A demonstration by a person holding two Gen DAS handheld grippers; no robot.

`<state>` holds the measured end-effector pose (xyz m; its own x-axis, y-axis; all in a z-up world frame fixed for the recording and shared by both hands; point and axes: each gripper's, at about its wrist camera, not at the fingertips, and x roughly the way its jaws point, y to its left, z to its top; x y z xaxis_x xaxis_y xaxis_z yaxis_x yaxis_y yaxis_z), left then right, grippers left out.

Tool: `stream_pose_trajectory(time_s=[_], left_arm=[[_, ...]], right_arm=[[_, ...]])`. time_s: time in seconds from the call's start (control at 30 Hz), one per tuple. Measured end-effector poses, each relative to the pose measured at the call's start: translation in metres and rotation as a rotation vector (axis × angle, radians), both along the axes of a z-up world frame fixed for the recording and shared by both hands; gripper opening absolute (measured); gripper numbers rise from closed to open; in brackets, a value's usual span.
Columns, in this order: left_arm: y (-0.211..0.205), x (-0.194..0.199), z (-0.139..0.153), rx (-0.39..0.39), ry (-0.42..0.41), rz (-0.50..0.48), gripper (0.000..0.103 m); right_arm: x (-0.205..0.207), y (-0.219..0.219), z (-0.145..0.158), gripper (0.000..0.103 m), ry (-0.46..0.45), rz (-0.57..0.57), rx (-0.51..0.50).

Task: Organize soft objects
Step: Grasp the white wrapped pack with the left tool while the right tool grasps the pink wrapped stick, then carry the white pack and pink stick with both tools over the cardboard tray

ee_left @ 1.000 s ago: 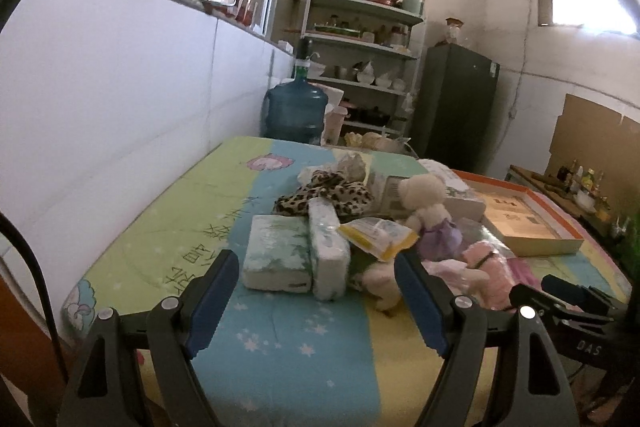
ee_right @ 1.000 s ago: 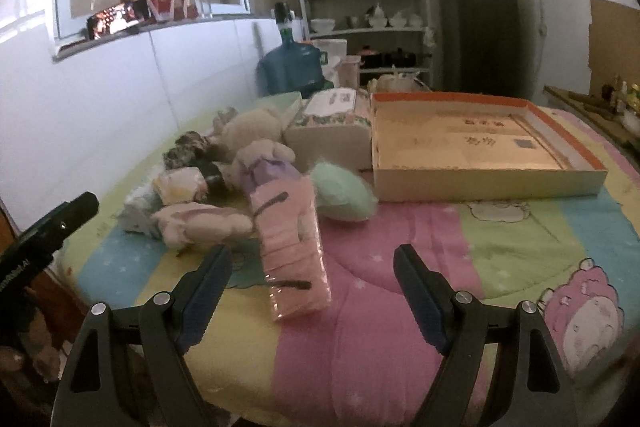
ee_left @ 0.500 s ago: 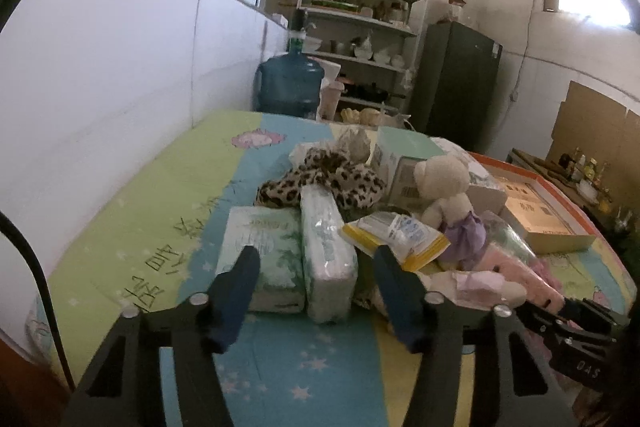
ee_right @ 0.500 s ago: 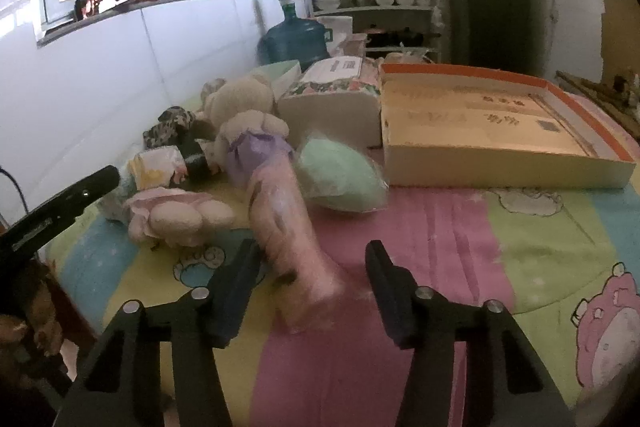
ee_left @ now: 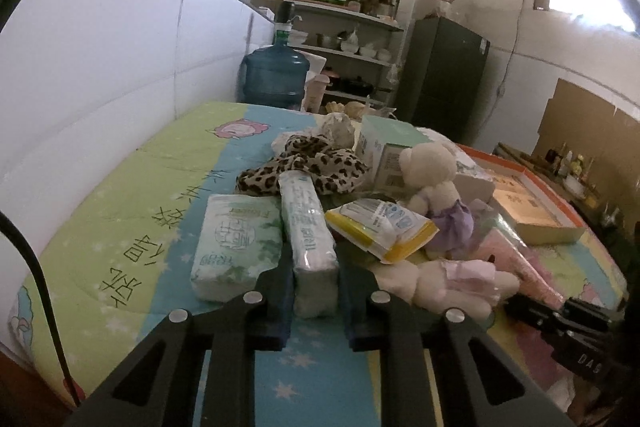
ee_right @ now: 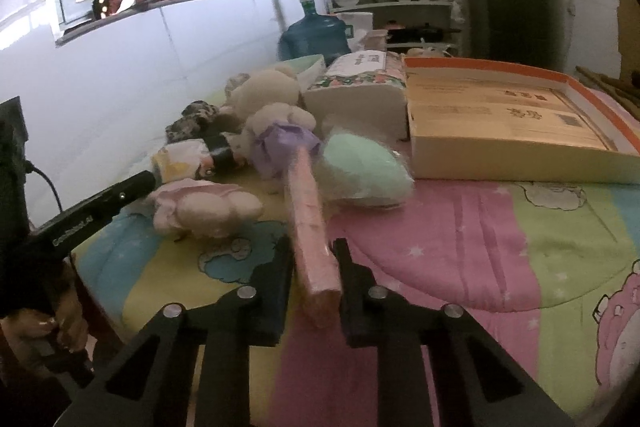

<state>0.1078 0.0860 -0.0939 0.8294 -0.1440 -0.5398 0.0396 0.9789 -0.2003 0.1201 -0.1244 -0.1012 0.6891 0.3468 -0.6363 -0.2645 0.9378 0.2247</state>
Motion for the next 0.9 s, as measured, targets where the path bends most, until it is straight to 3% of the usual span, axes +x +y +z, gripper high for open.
stream_pose_trajectory(time_s=[0.4, 0.9], left_arm=[[-0.005, -0.027, 0.034, 0.049, -0.127, 0.017, 0.019], [-0.06, -0.029, 0.078, 0.053, -0.222, -0.121, 0.019]], right_arm=[[-0.018, -0.003, 0.021, 0.017, -0.078, 0.031, 0.045], [-0.033, -0.042, 0.06, 0.017, -0.197, -0.037, 0.08]])
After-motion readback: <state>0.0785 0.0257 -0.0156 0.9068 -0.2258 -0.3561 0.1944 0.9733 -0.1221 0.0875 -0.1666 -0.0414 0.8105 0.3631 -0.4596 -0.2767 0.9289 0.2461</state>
